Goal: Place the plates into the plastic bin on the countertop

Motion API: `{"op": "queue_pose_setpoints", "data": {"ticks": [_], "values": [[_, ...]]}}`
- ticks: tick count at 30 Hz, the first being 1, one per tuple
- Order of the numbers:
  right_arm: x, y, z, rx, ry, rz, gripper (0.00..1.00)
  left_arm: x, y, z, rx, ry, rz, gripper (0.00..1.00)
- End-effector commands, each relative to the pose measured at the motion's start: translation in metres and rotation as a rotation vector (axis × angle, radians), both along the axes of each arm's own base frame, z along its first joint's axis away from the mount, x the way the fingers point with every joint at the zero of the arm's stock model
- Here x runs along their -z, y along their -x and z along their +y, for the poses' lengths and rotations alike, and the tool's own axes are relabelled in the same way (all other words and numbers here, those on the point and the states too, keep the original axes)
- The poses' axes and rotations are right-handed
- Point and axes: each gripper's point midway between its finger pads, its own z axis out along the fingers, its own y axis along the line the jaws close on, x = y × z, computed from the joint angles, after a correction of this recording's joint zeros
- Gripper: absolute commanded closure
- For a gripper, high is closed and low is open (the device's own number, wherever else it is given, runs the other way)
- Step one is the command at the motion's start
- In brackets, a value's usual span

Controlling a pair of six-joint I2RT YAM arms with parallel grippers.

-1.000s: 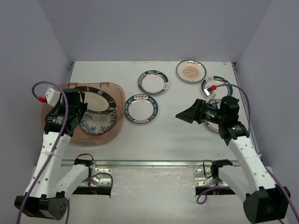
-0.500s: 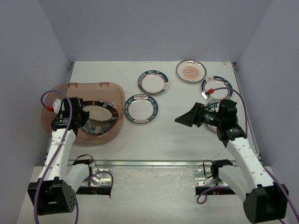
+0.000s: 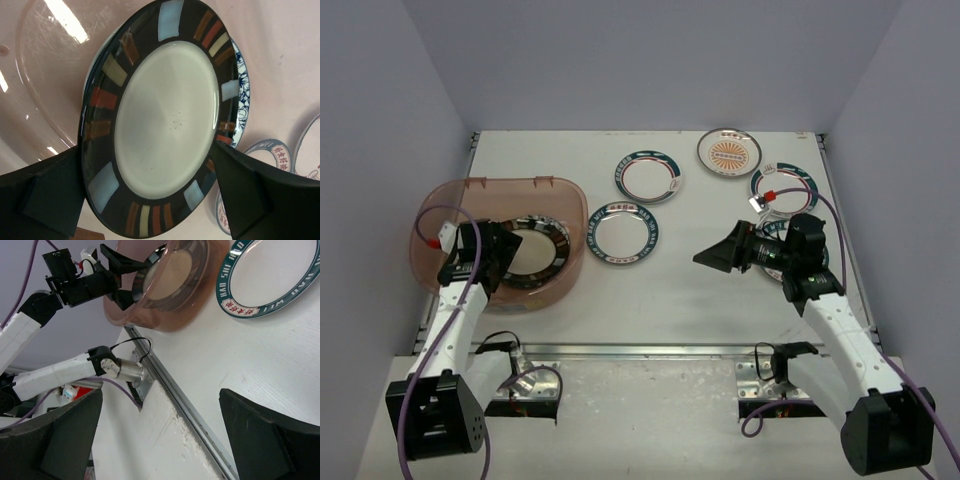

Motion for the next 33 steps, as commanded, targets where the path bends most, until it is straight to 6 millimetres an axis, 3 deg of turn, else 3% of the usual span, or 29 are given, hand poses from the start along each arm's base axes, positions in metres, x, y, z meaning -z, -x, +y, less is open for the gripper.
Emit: {"op": "queue_pose_setpoints", "data": {"ticks": [1, 6, 10, 14, 18, 23, 25, 27, 30, 31, 33], "values": [[0.004, -0.011, -0.004, 0.057, 0.009, 0.012, 0.01, -0.01, -0.023, 0.002, 0.029, -0.014, -0.078, 0.01], [0.05, -0.041, -0.022, 0.273, 0.091, 0.177, 0.01, 0.003, -0.015, 0.007, 0.044, -0.041, 0.052, 0.0], [0.077, -0.054, -0.018, 0.3, 0.136, 0.265, 0.01, 0.015, -0.003, 0.012, 0.024, -0.045, 0.221, 0.0], [0.097, -0.071, 0.0, 0.288, 0.227, 0.309, 0.01, 0.006, 0.006, 0.016, 0.001, -0.056, 0.266, 0.0], [0.131, -0.093, 0.035, 0.235, 0.322, 0.39, 0.01, -0.006, -0.001, 0.002, 0.093, -0.02, 0.207, 0.0], [0.179, -0.109, 0.059, 0.239, 0.333, 0.478, 0.01, -0.014, 0.003, -0.003, 0.162, -0.03, 0.23, 0.0], [0.195, -0.12, 0.064, 0.245, 0.348, 0.515, 0.01, -0.035, 0.002, -0.004, 0.181, -0.05, 0.172, 0.0], [0.198, -0.137, 0.071, 0.251, 0.343, 0.513, 0.02, -0.077, -0.003, -0.01, 0.226, -0.072, 0.029, 0.0], [0.223, -0.148, 0.071, 0.269, 0.391, 0.546, 0.05, -0.145, -0.006, -0.04, 0.393, -0.088, -0.247, 0.0], [0.219, -0.154, 0.074, 0.271, 0.384, 0.534, 0.08, -0.162, -0.004, -0.041, 0.398, -0.109, -0.308, 0.0], [0.236, -0.156, 0.073, 0.276, 0.405, 0.559, 0.2, -0.203, 0.006, -0.063, 0.503, -0.109, -0.458, 0.0]]}}
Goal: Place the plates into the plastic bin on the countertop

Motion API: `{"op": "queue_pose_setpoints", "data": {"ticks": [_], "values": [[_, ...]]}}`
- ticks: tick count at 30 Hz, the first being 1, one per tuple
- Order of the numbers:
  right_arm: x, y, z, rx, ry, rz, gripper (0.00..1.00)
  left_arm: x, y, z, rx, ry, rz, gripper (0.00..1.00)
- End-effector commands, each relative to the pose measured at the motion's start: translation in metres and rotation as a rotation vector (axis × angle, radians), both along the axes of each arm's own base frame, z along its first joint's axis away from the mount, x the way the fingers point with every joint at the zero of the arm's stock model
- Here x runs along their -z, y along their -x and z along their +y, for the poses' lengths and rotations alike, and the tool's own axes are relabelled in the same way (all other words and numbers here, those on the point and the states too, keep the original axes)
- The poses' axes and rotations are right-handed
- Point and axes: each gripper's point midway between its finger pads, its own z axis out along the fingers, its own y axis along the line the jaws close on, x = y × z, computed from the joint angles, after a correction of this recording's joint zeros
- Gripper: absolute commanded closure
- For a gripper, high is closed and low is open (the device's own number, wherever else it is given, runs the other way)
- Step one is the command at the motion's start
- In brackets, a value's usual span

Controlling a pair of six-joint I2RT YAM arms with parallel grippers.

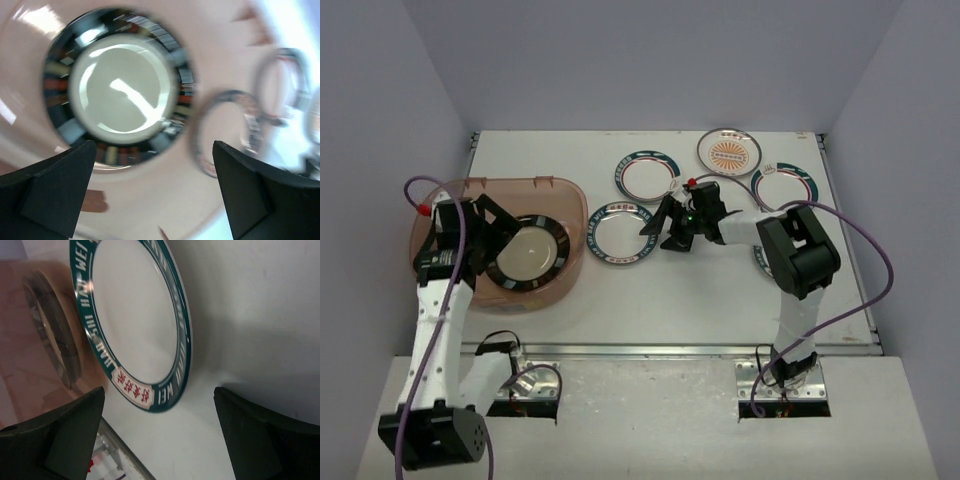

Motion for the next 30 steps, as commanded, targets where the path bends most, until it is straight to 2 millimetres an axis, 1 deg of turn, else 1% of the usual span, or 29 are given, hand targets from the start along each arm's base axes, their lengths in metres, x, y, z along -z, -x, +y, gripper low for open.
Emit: {"op": "queue_pose_setpoints", "data": {"ticks": [1, 2, 3, 5, 6, 7, 8, 9, 10, 11, 12, 13, 15, 16, 18, 19, 20, 22, 23, 25, 27, 28, 29, 30], "values": [[0.054, -0.004, -0.016, 0.063, 0.13, 0.058, 0.25, -0.111, 0.007, -0.042, 0.257, -0.012, -0.39, 0.0], [0.057, -0.007, -0.015, 0.072, 0.124, 0.052, 0.3, -0.118, 0.009, -0.047, 0.288, -0.007, -0.408, 0.0], [0.06, -0.007, -0.014, 0.072, 0.115, 0.052, 0.39, -0.121, 0.011, -0.053, 0.318, 0.0, -0.416, 0.0], [0.068, -0.003, -0.009, 0.051, 0.091, 0.066, 0.64, -0.124, 0.011, -0.061, 0.372, 0.013, -0.414, 0.0], [0.07, 0.0, -0.005, 0.029, 0.062, 0.074, 0.87, -0.124, 0.01, -0.067, 0.417, 0.021, -0.406, 0.0], [0.071, 0.006, -0.006, 0.027, 0.061, 0.081, 0.99, -0.123, 0.009, -0.069, 0.437, 0.028, -0.39, 0.0], [0.066, 0.006, -0.006, 0.028, 0.049, 0.057, 1.0, -0.123, 0.01, -0.072, 0.47, 0.025, -0.385, 0.0], [0.071, 0.015, -0.01, 0.03, 0.056, 0.076, 1.0, -0.124, 0.01, -0.073, 0.479, 0.023, -0.385, 0.0], [0.068, 0.026, -0.017, 0.045, 0.063, 0.068, 1.0, -0.125, 0.011, -0.076, 0.503, 0.019, -0.387, 0.0], [0.06, 0.033, -0.023, 0.061, 0.066, 0.04, 1.0, -0.126, 0.011, -0.078, 0.52, 0.017, -0.389, 0.0], [0.025, 0.029, -0.024, 0.081, 0.026, -0.065, 1.0, -0.127, 0.011, -0.08, 0.539, 0.016, -0.399, 0.0], [0.017, 0.046, -0.037, 0.111, 0.035, -0.094, 1.0, -0.129, 0.011, -0.082, 0.557, 0.014, -0.412, 0.0], [-0.034, 0.06, -0.052, 0.144, 0.017, -0.228, 1.0, -0.133, 0.009, -0.086, 0.582, 0.013, -0.444, 0.0], [-0.046, 0.069, -0.059, 0.145, 0.023, -0.263, 1.0, -0.133, 0.007, -0.087, 0.594, 0.014, -0.447, 0.0], [-0.07, 0.078, -0.063, 0.092, 0.03, -0.335, 1.0, -0.132, 0.002, -0.091, 0.629, 0.027, -0.444, 0.0], [-0.092, 0.081, -0.062, 0.061, 0.02, -0.384, 1.0, -0.131, 0.001, -0.097, 0.665, 0.041, -0.446, 0.0], [-0.109, 0.091, -0.057, -0.009, -0.037, -0.4, 1.0, -0.13, 0.0, -0.102, 0.694, 0.056, -0.447, 0.0], [-0.148, 0.102, -0.049, -0.1, -0.127, -0.457, 1.0, -0.127, 0.0, -0.117, 0.766, 0.082, -0.44, 0.0], [-0.164, 0.11, -0.045, -0.152, -0.172, -0.477, 1.0, -0.126, 0.0, -0.124, 0.793, 0.085, -0.442, 0.0], [-0.207, 0.134, -0.031, -0.315, -0.305, -0.534, 1.0, -0.124, 0.005, -0.154, 0.883, 0.102, -0.438, 0.0], [-0.233, 0.151, -0.024, -0.395, -0.414, -0.538, 1.0, -0.119, 0.002, -0.173, 0.932, 0.119, -0.426, 0.0], [-0.244, 0.157, -0.023, -0.42, -0.454, -0.552, 1.0, -0.115, 0.003, -0.181, 0.955, 0.133, -0.411, 0.01], [-0.257, 0.162, -0.022, -0.445, -0.496, -0.581, 1.0, -0.11, 0.002, -0.188, 0.968, 0.144, -0.4, 0.06], [-0.265, 0.164, -0.021, -0.459, -0.515, -0.585, 1.0, -0.109, 0.002, -0.197, 0.992, 0.153, -0.406, 0.09]]}}
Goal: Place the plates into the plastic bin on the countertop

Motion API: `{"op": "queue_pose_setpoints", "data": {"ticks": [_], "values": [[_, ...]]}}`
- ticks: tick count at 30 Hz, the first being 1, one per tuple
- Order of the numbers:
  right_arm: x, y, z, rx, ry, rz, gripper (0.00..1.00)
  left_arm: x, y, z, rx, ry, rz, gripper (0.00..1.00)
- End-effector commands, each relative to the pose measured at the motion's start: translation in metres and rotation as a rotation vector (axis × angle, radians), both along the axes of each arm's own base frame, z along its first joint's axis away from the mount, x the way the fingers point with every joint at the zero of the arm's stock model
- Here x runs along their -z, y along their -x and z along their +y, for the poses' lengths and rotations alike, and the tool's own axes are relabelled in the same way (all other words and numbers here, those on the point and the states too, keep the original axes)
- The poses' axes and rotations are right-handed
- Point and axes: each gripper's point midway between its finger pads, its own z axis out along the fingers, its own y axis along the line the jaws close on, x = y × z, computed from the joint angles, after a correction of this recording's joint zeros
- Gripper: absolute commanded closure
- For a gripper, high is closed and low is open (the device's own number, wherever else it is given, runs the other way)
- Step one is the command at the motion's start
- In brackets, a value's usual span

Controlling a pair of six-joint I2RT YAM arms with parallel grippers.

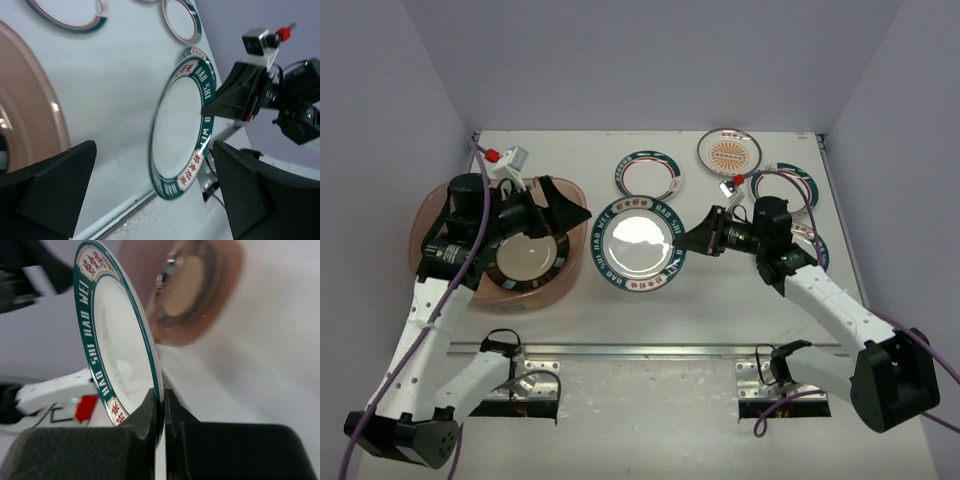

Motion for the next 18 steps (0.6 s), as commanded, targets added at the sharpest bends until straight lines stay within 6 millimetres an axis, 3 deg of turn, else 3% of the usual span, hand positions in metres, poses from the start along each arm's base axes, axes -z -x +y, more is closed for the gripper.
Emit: {"op": "queue_pose_setpoints", "data": {"ticks": [1, 3, 5, 6, 8, 10, 11, 12, 13, 14, 15, 16, 18], "values": [[-0.076, 0.043, 0.014, -0.28, -0.182, -0.133, 1.0, -0.005, -0.006, -0.034, 0.09, 0.026, -0.059, 0.14], [-0.086, 0.045, 0.014, -0.298, -0.2, -0.149, 1.0, 0.001, -0.006, -0.046, 0.109, 0.029, -0.044, 0.34], [-0.091, 0.046, 0.013, -0.293, -0.203, -0.164, 1.0, 0.006, -0.01, -0.05, 0.095, 0.015, -0.029, 0.64], [-0.093, 0.046, 0.013, -0.293, -0.203, -0.169, 1.0, 0.006, -0.011, -0.049, 0.089, 0.014, -0.03, 0.68], [-0.094, 0.041, 0.013, -0.265, -0.19, -0.175, 1.0, 0.001, -0.014, -0.047, 0.062, 0.015, -0.041, 1.0], [-0.092, 0.037, 0.013, -0.249, -0.172, -0.172, 0.99, -0.005, -0.016, -0.043, 0.033, 0.015, -0.056, 1.0], [-0.089, 0.031, 0.011, -0.217, -0.161, -0.167, 0.88, -0.01, -0.017, -0.038, -0.002, 0.012, -0.067, 1.0], [-0.084, 0.022, 0.007, -0.178, -0.142, -0.157, 0.34, -0.015, -0.022, -0.026, -0.089, -0.003, -0.063, 1.0], [-0.08, 0.02, 0.005, -0.166, -0.125, -0.154, 0.03, -0.022, -0.03, -0.013, -0.176, -0.012, -0.078, 1.0], [-0.069, 0.0, -0.005, -0.052, -0.057, -0.156, 0.01, -0.017, -0.041, 0.027, -0.411, -0.086, -0.04, 1.0], [-0.06, -0.011, -0.014, 0.02, 0.017, -0.156, 0.01, -0.02, -0.043, 0.05, -0.539, -0.092, -0.02, 1.0], [-0.051, -0.018, -0.021, 0.072, 0.088, -0.154, 0.01, -0.022, -0.042, 0.072, -0.64, -0.121, -0.019, 1.0], [-0.029, -0.02, -0.041, 0.146, 0.223, -0.122, 0.01, -0.029, -0.029, 0.138, -0.947, -0.135, 0.0, 1.0]]}}
